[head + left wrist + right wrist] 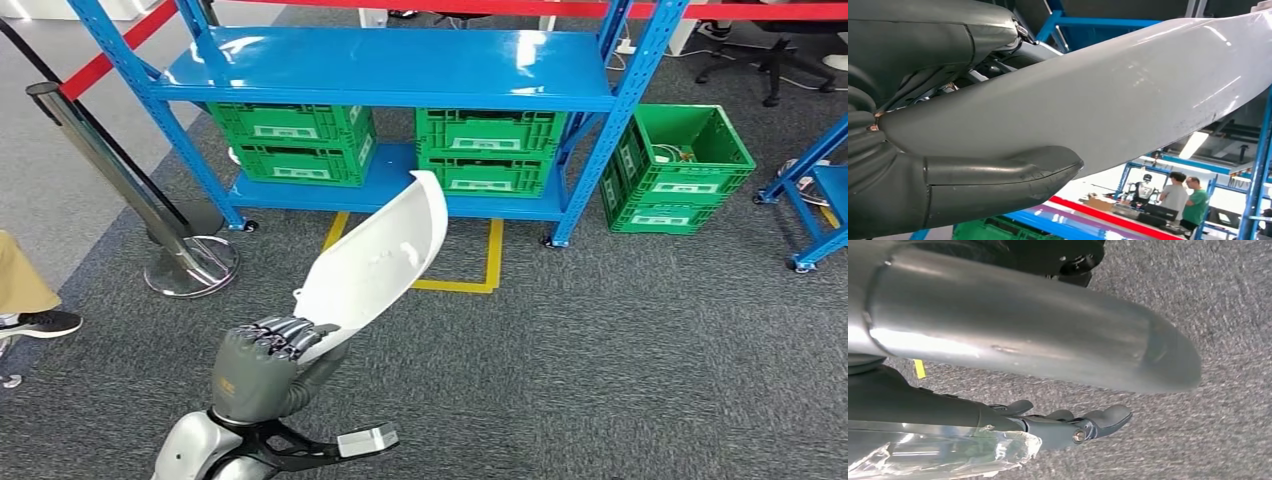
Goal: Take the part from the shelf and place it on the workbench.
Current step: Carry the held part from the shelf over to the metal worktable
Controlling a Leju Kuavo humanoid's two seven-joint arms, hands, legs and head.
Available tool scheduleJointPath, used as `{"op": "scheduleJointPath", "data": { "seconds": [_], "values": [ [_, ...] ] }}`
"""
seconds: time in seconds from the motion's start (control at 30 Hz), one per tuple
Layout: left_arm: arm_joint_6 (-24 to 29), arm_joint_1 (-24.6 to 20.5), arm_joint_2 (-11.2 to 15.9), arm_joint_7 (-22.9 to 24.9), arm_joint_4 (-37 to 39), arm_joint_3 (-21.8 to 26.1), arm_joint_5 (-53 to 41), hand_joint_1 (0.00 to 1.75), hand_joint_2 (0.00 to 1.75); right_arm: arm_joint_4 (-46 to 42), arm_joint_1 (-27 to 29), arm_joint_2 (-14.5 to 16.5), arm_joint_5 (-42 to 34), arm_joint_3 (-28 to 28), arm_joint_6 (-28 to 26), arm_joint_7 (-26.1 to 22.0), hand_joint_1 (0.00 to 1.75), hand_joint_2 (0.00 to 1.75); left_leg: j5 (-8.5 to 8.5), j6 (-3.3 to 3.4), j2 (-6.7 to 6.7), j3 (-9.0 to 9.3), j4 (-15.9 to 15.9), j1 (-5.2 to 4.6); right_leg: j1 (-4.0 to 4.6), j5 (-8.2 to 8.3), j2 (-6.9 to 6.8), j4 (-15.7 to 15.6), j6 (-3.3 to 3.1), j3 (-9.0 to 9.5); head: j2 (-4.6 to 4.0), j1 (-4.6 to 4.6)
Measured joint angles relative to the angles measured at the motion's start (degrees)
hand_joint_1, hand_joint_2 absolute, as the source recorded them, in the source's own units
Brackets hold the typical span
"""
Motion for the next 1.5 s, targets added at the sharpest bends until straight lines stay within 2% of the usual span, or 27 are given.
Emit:
{"op": "scheduleJointPath", "data": {
  "seconds": [0.07,0.13,0.17,0.23,0.3,0.33,0.37,0.43,0.47,0.53,0.57,0.63,0.7,0.77,0.83,0.87,0.9,0.93,1.03,1.1,1.17,1.23,1.3,1.37,1.4,1.43,1.5],
  "values": [
    [0.01,-0.26,-0.02,0.0,0.02,0.01,0.03,1.75,1.75,0.01,-0.02,0.05,0.01,0.0,0.1,-0.07,0.0,0.0,-1.05,0.51,-0.03,2.44,-4.41,-0.36,-0.01,1.14,0.02,0.09,0.58,-0.71,0.0,-0.04],
    [0.02,-0.35,-0.01,0.0,0.14,0.02,0.13,1.75,1.75,0.01,0.06,0.04,0.03,0.0,0.18,-0.09,0.0,0.0,-0.07,0.96,0.23,1.71,-5.0,-0.47,-0.21,2.02,0.12,-0.05,1.32,-1.18,0.0,-0.19],
    [0.01,-0.36,-0.01,0.0,0.21,0.02,0.17,1.75,1.75,0.01,0.11,0.04,0.05,0.0,0.19,-0.08,0.0,0.0,0.64,1.23,0.44,1.17,-5.17,-0.38,-0.28,1.6,0.19,0.17,1.67,-1.53,0.0,-0.26],
    [0.0,-0.39,-0.07,0.0,0.35,0.02,0.31,1.75,1.75,0.01,0.17,0.04,0.14,0.0,0.2,-0.06,0.0,0.0,2.21,1.73,0.89,-0.5,-5.49,-0.11,-0.44,-2.89,0.3,3.76,2.32,-3.08,0.0,-0.07],
    [-0.05,-0.35,-0.1,-0.14,0.49,0.0,0.54,1.75,1.75,0.01,0.18,0.03,0.27,0.0,0.23,-0.02,0.0,0.0,3.57,1.96,1.31,-2.43,-5.48,-0.13,-0.6,-8.2,0.28,11.09,2.87,-4.95,0.0,0.26],
    [-0.18,-0.33,-0.09,-0.31,0.59,-0.04,0.77,1.75,1.75,0.01,0.17,0.03,0.32,0.0,0.24,-0.01,0.0,0.0,4.28,1.95,1.67,-3.4,-5.45,-0.15,-0.69,-8.74,0.28,14.37,3.07,-5.39,0.0,0.28],
    [-0.33,-0.3,-0.08,-0.55,0.71,-0.09,1.06,1.75,1.75,0.01,0.17,0.02,0.39,0.0,0.25,0.01,0.0,0.0,5.0,1.87,2.11,-4.39,-5.39,-0.15,-0.77,-7.75,0.24,16.35,3.23,-5.2,0.0,0.29],
    [-0.67,-0.24,-0.03,-0.96,0.92,-0.22,1.64,1.75,1.75,0.01,0.13,0.01,0.53,0.0,0.26,0.04,0.0,0.0,6.28,1.52,2.93,-6.19,-5.14,-0.13,-0.94,-4.04,-0.35,14.73,3.43,-1.95,0.0,0.31],
    [-0.75,-0.23,-0.02,-1.07,0.97,-0.28,1.79,1.75,1.75,0.01,0.04,-0.01,0.6,0.0,0.26,0.04,0.0,0.0,6.75,1.27,3.3,-6.82,-4.9,-0.19,-0.98,-3.61,-1.33,11.18,3.44,1.34,0.0,0.33],
    [-0.81,-0.25,0.03,-1.13,1.0,-0.35,1.95,1.75,1.75,0.0,-0.32,-0.05,0.66,0.01,0.26,0.04,0.0,0.0,7.49,0.64,4.13,-7.56,-4.23,-0.37,-0.81,-5.99,-3.06,2.6,3.0,7.6,0.0,0.36],
    [-0.84,-0.26,0.06,-1.15,1.0,-0.37,2.04,1.75,1.75,-0.01,-0.48,-0.07,0.67,0.01,0.26,0.02,0.0,0.0,7.81,0.31,4.61,-7.69,-3.99,-0.4,-0.66,-7.39,-3.37,-0.25,2.58,9.24,0.0,0.39],
    [-1.52,-0.28,0.1,-1.45,1.01,-0.47,2.95,1.75,1.75,-0.01,-0.41,-0.09,0.68,0.02,0.27,-0.01,0.0,0.0,8.34,-0.42,5.46,-7.87,-3.81,-0.16,-0.49,-7.93,-2.59,-1.61,1.48,9.12,0.0,0.42],
    [-3.65,-0.24,0.17,-2.36,1.05,-0.69,5.76,1.75,1.75,-0.01,-0.02,-0.09,0.67,0.01,0.26,-0.03,0.0,0.0,6.6,-1.32,3.75,-8.36,-2.38,0.19,-0.53,-7.12,-1.79,-1.62,0.53,8.53,0.0,0.38],
    [-6.2,-0.15,0.32,-3.54,1.11,-0.85,9.42,1.75,1.75,-0.01,0.08,-0.1,0.66,-0.02,0.25,-0.06,0.0,0.0,1.65,-1.93,1.0,-10.13,3.34,0.35,-0.56,-6.15,-0.88,-1.62,-0.13,7.62,0.0,0.32],
    [-8.0,-0.08,0.45,-4.64,1.2,-0.93,11.9,1.75,1.75,-0.01,0.08,-0.11,0.72,-0.02,0.21,-0.06,0.0,0.0,-2.6,-1.92,0.16,-12.16,10.67,0.37,-0.39,-5.33,0.3,-1.51,-0.37,6.86,0.0,0.33],
    [-8.62,-0.05,0.48,-5.12,1.25,-0.97,12.61,1.75,1.75,-0.01,0.13,-0.11,0.77,-0.02,0.14,-0.04,0.0,0.0,-3.08,-1.78,0.09,-12.32,12.53,0.36,-0.28,-4.98,0.95,-1.4,-0.38,6.57,0.0,0.33],
    [-9.05,-0.01,0.48,-5.52,1.28,-1.02,13.18,1.75,1.75,-0.01,0.19,-0.11,0.82,-0.02,0.01,-0.02,0.0,0.0,-2.37,-1.53,0.0,-11.56,12.33,0.34,-0.18,-4.72,1.62,-1.28,-0.35,6.36,0.0,0.34],
    [-9.33,0.01,0.48,-5.86,1.29,-1.07,13.57,1.75,1.75,-0.01,0.24,-0.11,0.88,-0.02,-0.17,0.01,0.0,0.0,-0.71,-1.16,-0.27,-9.84,10.03,0.3,-0.07,-4.53,2.3,-1.15,-0.3,6.16,0.0,0.33],
    [-9.63,0.13,0.41,-6.73,1.28,-1.25,14.41,1.75,1.75,0.04,0.12,-0.01,1.09,-0.02,-0.85,0.13,0.0,0.0,3.6,0.4,-3.38,-3.93,-0.08,0.17,-0.1,-4.25,4.04,-0.75,0.05,5.5,0.0,0.51],
    [-9.64,0.28,0.32,-7.55,1.27,-1.36,15.45,1.75,1.75,0.08,0.01,0.07,1.34,-0.02,-1.44,0.23,0.0,0.0,3.69,0.88,-4.25,-2.95,-2.31,0.0,-0.39,-3.88,5.12,-0.63,0.68,4.85,0.0,0.51],
    [-10.06,0.19,0.16,-8.35,1.26,-1.54,16.58,1.75,1.75,0.07,0.09,0.03,1.63,-0.02,-2.22,0.38,0.0,0.0,3.62,1.06,-3.01,-2.56,-3.91,0.06,-0.45,-3.74,5.62,-0.55,1.36,4.24,0.0,0.38],
    [-11.69,0.07,0.04,-8.87,1.24,-1.81,17.94,1.75,1.75,0.06,0.04,-0.04,1.83,-0.02,-3.15,0.54,0.0,0.0,3.67,1.34,-1.66,-2.09,-5.43,0.39,-0.28,-5.4,3.93,2.04,1.92,2.54,0.0,0.78],
    [-14.37,0.16,0.16,-9.2,1.25,-1.96,19.68,1.75,1.75,0.05,-0.1,-0.16,1.96,-0.02,-3.93,0.56,0.0,0.0,3.83,1.47,-0.36,-2.2,-5.62,0.45,-0.46,-8.84,1.66,9.05,2.44,-1.09,0.0,1.17],
    [-16.56,0.31,0.48,-9.57,1.27,-1.97,20.95,1.75,1.75,0.05,-0.08,-0.26,2.06,-0.02,-4.68,0.5,0.0,0.0,3.83,1.47,1.02,-2.37,-5.51,0.41,-0.75,-10.68,0.85,15.01,2.96,-4.06,0.0,1.21],
    [-17.2,0.35,0.62,-9.84,1.27,-1.97,21.38,1.75,1.75,0.05,-0.01,-0.31,2.11,-0.02,-5.05,0.48,0.0,0.0,3.82,1.43,1.62,-2.42,-5.44,0.41,-0.87,-10.1,0.63,15.15,3.15,-4.09,0.0,1.22],
    [-17.63,0.37,0.73,-10.08,1.27,-1.97,21.73,1.75,1.75,0.05,0.06,-0.37,2.15,-0.02,-5.34,0.48,0.0,0.0,3.79,1.33,2.19,-2.43,-5.33,0.43,-1.02,-8.49,0.29,12.82,3.29,-2.8,0.0,1.23],
    [-18.14,0.37,0.86,-10.37,1.26,-1.97,22.2,1.75,1.75,0.06,-0.01,-0.51,2.22,-0.01,-5.6,0.48,0.0,0.0,3.61,0.85,3.17,-2.43,-4.95,0.32,-1.1,-5.14,-1.4,4.85,3.34,1.58,0.0,1.26]
  ]
}}
